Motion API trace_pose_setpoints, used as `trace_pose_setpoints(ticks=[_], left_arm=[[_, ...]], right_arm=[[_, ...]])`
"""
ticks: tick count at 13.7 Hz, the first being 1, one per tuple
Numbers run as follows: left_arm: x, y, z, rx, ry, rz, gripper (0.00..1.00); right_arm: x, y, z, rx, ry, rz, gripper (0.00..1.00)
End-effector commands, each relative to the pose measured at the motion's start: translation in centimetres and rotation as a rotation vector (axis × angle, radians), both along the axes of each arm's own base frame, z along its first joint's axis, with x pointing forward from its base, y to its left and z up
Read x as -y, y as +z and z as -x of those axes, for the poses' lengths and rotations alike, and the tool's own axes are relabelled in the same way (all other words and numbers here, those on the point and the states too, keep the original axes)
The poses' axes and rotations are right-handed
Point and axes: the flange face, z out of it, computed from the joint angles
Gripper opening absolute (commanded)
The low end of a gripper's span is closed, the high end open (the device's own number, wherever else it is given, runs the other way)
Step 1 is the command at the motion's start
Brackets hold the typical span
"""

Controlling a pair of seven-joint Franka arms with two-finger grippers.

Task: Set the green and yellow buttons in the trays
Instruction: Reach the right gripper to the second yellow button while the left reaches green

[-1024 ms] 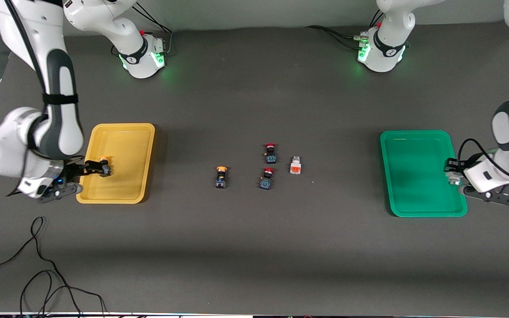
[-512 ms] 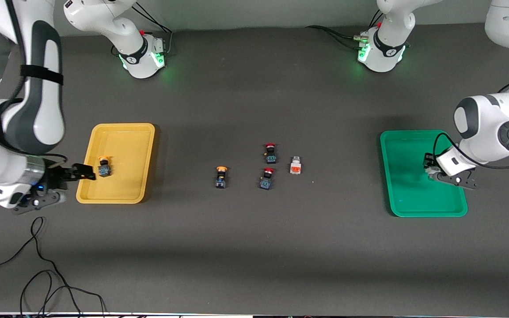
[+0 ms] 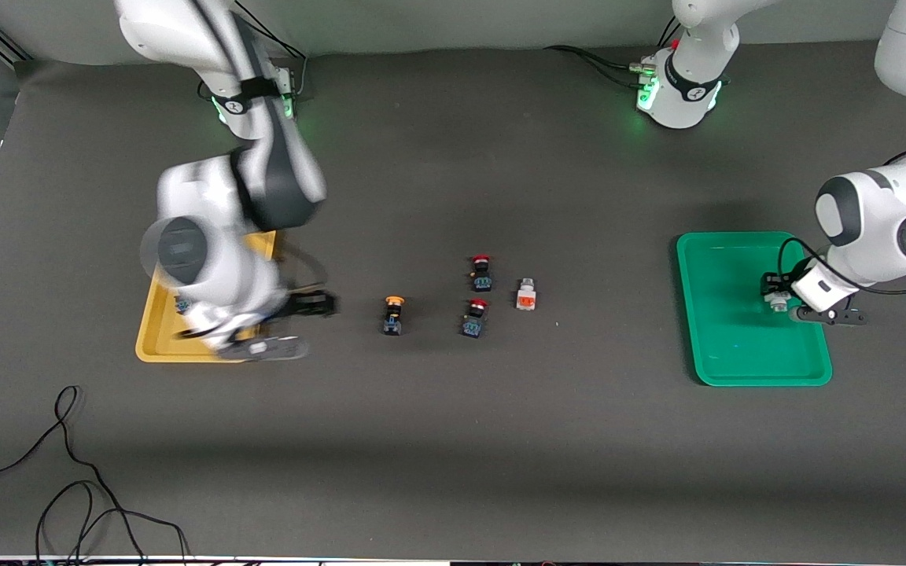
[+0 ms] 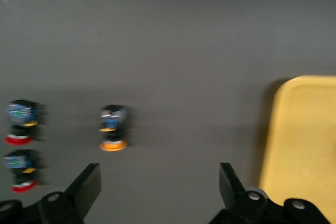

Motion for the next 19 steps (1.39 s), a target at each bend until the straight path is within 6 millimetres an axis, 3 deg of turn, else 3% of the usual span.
trace_pose_setpoints(ticks=[1,2,3,6,7,10,12,14,17,18,19], left_arm=[[1.0,-0.1,-0.2,-0.012,0.058,-0.008,0.0],[1.1,-0.1,-0.4,-0.011,0.048,-0.011,0.41],[1.0,-0.2,-0.3,-0.012,0.044,-0.012,0.98],[1.2,1.5,-1.1,-0.011,0.029,-0.018,1.0],[1.4,3.6,-1.9,-0.027,0.026,-0.024,1.0],[4.6,11.7,-5.3,-0.14,-0.009,-0.026,1.0],[6.7,16.0,-7.1,-0.176,-0.038,-0.021,1.0],[10.4,19.2,-8.4,-0.174,-0.016,0.013,1.0],[18.7,22.4,-9.2,-0.155,0.055,-0.011,0.99],[21.9,22.8,-9.1,-0.149,0.084,-0.016,0.99],[25.5,22.9,-8.8,-0.14,0.119,-0.025,0.98]], right_arm=[[-5.9,-1.0,1.5,0.022,-0.103,-0.011,1.0],[-6.9,-1.4,1.8,0.032,-0.103,-0.022,1.0],[-7.0,-2.3,1.8,0.041,-0.102,-0.021,1.0],[-6.2,-6.6,2.4,0.085,-0.101,-0.021,1.0],[-6.0,-8.2,2.5,0.118,-0.099,-0.019,1.0],[-7.3,-14.1,2.7,0.167,-0.073,0.003,1.0],[-7.9,-17.2,3.0,0.187,-0.068,0.005,1.0],[-8.2,-18.6,3.3,0.194,-0.063,0.013,1.0],[-8.7,-19.8,3.9,0.179,-0.061,0.005,1.0],[-8.7,-19.9,3.9,0.18,-0.06,0.007,0.9],[-8.7,-19.9,3.9,0.179,-0.061,0.006,0.71]])
